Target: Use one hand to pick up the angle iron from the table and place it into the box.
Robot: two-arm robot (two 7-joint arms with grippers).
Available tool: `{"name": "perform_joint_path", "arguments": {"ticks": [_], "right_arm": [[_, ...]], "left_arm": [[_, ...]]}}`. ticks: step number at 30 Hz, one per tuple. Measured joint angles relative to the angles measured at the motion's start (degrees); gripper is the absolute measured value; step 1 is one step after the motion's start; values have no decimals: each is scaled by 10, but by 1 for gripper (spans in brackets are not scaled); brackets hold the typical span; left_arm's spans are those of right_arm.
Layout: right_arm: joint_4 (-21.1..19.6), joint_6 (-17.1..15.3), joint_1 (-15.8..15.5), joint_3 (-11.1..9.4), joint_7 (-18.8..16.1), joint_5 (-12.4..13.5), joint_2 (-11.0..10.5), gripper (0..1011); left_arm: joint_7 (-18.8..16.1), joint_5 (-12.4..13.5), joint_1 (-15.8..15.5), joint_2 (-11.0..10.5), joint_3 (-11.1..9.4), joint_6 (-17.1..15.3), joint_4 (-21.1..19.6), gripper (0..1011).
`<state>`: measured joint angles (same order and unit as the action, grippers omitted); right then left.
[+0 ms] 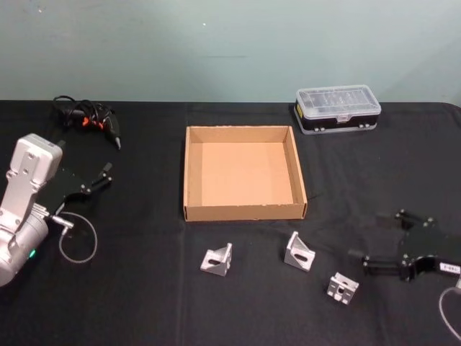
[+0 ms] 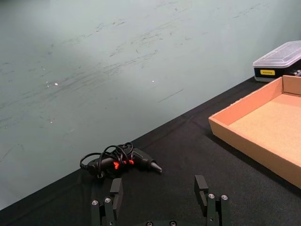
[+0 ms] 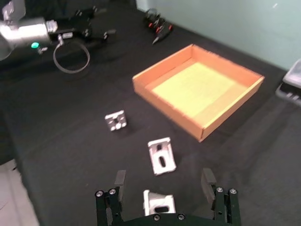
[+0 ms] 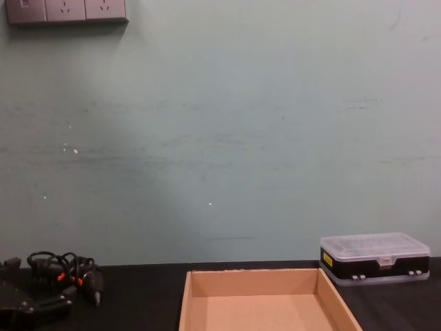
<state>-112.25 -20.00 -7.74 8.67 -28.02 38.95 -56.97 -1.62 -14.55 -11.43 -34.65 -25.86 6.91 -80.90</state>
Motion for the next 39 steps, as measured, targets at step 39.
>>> {"name": "perform_joint_path", "arguments": {"ticks": [39], "right_arm": [[42,-50,92,152,-28,-76,-5,1000]], "left_arm": [[0,0,0,0,0,0,0,1000]]}}
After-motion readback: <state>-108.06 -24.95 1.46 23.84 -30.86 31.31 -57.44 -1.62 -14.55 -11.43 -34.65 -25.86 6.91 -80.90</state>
